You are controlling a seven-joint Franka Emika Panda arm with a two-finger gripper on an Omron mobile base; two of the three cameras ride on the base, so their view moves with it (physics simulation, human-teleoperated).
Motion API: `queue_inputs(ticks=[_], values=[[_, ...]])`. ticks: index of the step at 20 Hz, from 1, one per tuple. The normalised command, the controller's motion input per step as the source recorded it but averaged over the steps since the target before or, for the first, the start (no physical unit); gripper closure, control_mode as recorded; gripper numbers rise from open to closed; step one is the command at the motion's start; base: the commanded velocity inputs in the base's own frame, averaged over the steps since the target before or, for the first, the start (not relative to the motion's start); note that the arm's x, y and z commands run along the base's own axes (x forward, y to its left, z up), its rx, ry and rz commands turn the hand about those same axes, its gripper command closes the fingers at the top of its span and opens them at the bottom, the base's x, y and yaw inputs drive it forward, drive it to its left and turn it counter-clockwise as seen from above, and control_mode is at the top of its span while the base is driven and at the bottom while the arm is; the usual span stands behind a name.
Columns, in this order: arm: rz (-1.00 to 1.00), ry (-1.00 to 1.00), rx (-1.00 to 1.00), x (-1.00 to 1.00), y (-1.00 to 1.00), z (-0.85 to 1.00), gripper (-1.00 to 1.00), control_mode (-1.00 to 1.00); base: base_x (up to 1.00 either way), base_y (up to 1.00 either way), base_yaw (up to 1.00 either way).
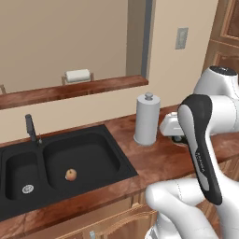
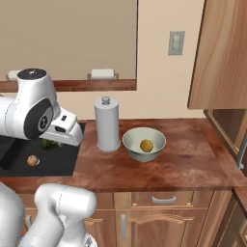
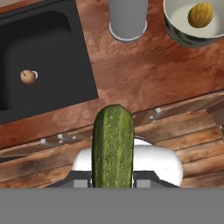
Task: Pick the squashs from the cabinet and place them in one bowl. Pick the peach from the sink and place it in the other bowl.
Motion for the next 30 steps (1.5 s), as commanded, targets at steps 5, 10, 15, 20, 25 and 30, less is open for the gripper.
queue_inputs(ticks=[5,10,15,20,25,30], values=[[0.03,0.11,0.08,0.55,-0.81,0.00,1.00,-1.00,0.00,0.00,0.00],[0.04,0.10,0.06,0.26,-0.61,0.04,1.00,-1.00,0.00,0.00,0.00],[0.00,0.17,0.00,0.48,-0.16,0.17,1.00,-1.00,0.00,0.00,0.00],[0.05,0.02,-0.09,0.00,0.02,0.02,1.00,-1.00,0.00,0.00,0.00],[-0.03,-0.14,-0.23,0.16,0.10,-0.11,1.00,-1.00,0.00,0.00,0.00],[-0.08,-0.31,-0.15,0.21,0.01,-0.10,1.00,-1.00,0.00,0.00,0.00]])
